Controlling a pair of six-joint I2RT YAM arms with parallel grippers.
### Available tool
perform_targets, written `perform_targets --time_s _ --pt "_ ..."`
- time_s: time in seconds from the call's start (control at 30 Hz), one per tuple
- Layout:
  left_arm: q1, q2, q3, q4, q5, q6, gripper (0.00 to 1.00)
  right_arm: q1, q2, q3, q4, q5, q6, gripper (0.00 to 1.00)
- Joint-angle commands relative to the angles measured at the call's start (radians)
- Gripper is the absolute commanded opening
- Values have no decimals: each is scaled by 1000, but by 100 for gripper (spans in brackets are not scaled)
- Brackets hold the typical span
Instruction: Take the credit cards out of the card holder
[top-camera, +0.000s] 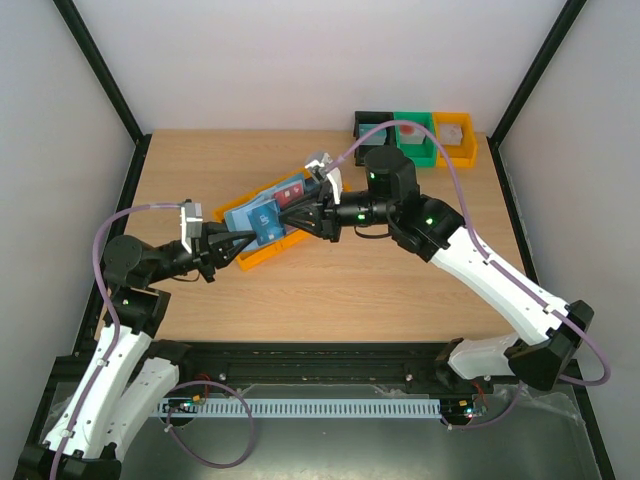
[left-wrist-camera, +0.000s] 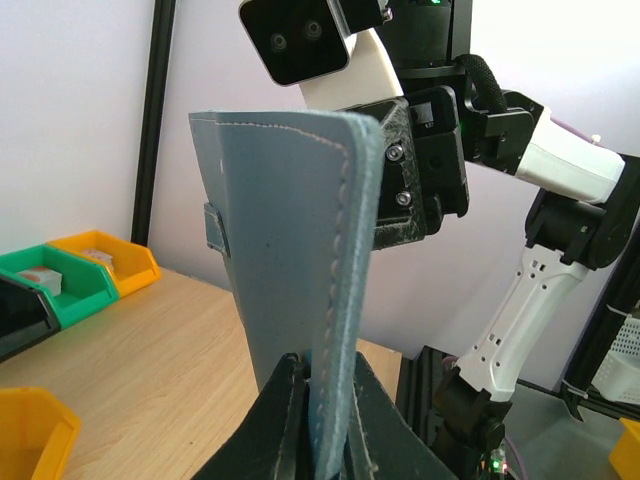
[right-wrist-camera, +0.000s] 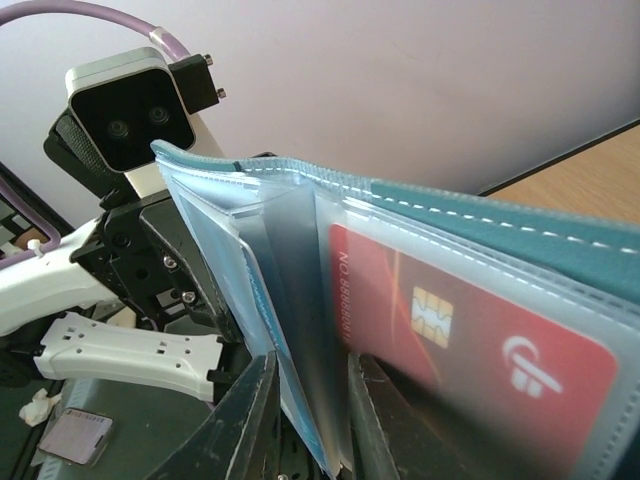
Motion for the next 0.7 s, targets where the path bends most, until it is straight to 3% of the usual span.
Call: perform_targets --time_s 0.0,0.13,0.27,0.43,0.57,0.67 --pt "-3 -14 13 59 37 18 2 11 22 7 51 -6 9 18" --pt "-3 -15 10 59 39 19 2 11 19 -1 76 -21 14 11" --pt "-3 -13 7 65 37 18 2 11 26 0 94 -48 28 11" --pt "-5 -13 5 67 36 16 2 15 39 -2 103 -86 44 20" --pt "-4 -15 4 65 34 15 2 14 20 -3 102 -94 27 3" --pt "-4 -16 3 64 29 12 2 11 -4 -19 97 -73 10 2"
